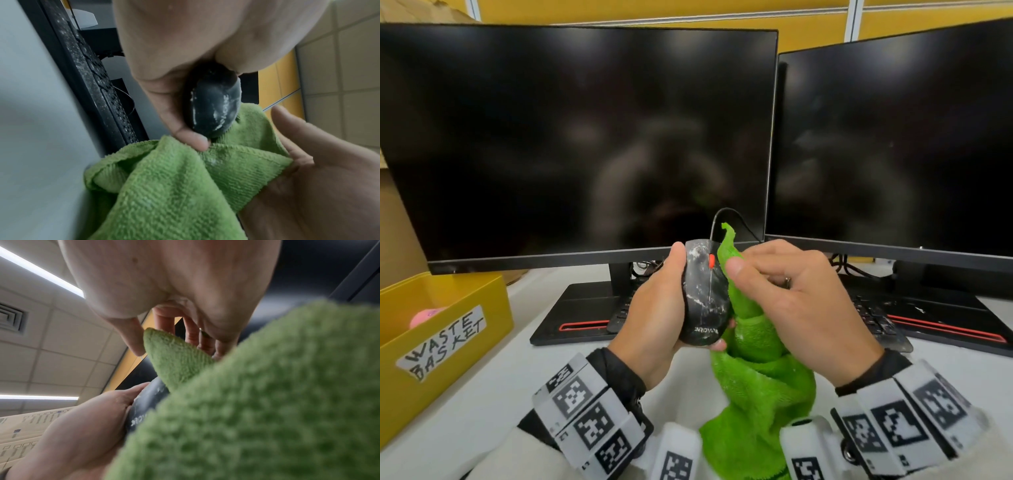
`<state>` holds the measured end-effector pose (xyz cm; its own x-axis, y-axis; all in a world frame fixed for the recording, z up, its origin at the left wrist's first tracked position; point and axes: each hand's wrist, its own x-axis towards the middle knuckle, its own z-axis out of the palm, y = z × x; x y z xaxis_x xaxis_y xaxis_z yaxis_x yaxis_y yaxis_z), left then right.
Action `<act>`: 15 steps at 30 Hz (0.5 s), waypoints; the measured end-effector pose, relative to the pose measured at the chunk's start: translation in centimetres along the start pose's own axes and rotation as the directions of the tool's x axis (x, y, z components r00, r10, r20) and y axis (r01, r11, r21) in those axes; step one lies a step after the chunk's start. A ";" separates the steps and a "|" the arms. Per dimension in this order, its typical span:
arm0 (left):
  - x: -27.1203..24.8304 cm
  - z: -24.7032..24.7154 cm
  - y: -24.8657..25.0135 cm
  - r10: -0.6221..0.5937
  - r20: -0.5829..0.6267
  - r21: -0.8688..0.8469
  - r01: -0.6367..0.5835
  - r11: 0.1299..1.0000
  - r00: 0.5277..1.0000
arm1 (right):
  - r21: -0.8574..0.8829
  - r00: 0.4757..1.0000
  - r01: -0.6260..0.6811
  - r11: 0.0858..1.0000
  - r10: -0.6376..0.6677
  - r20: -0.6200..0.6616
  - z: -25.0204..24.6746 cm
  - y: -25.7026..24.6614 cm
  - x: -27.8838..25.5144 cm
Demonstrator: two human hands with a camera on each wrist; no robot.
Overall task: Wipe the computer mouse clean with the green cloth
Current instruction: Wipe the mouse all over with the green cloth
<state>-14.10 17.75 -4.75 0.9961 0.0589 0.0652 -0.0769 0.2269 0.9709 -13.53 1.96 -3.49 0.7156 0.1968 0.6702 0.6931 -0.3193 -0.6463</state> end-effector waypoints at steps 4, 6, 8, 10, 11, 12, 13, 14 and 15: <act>0.1 0.0 0.2 -0.012 -0.033 -0.023 0.011 1.000 0.999 | -0.015 0.999 -0.023 1.000 0.023 -0.022 0.2 0.7 0.0; 0.1 0.2 0.1 -0.014 -0.026 -0.010 0.014 1.000 1.000 | -0.058 0.996 -0.046 0.997 0.042 -0.073 -0.2 1.3 0.3; 0.0 0.5 -0.1 -0.009 -0.001 0.018 0.009 1.000 1.000 | -0.046 0.991 -0.062 0.997 0.055 -0.124 -0.5 1.3 0.6; -0.1 0.8 -0.4 -0.009 0.010 0.032 0.008 0.999 1.000 | -0.029 0.991 -0.051 0.998 0.047 -0.128 -0.3 0.9 0.5; -0.1 0.8 -0.4 -0.009 0.011 0.031 0.009 0.999 1.000 | -0.046 0.992 -0.051 0.998 0.045 -0.121 0.0 0.7 0.3; 0.0 0.6 -0.4 -0.009 0.012 0.025 0.008 1.000 1.000 | -0.052 0.992 -0.062 0.997 0.056 -0.111 0.2 0.7 0.2; 0.0 0.5 -0.3 -0.008 0.014 0.019 0.008 1.000 1.000 | -0.025 0.991 -0.085 0.996 0.082 -0.107 0.2 0.7 0.2; 0.0 0.4 -0.1 -0.007 0.022 0.019 0.006 1.000 1.000 | 0.012 0.988 -0.113 0.994 0.113 -0.106 0.1 0.6 0.2; -0.1 0.3 0.0 -0.003 0.034 0.022 0.002 1.000 0.999 | 0.019 0.985 -0.126 0.992 0.128 -0.114 -0.2 0.6 0.3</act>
<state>-14.14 17.41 -4.66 0.9972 0.0255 0.0697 -0.0735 0.2056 0.9759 -12.93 1.60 -3.63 0.7837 0.0473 0.6193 0.5986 -0.3238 -0.7327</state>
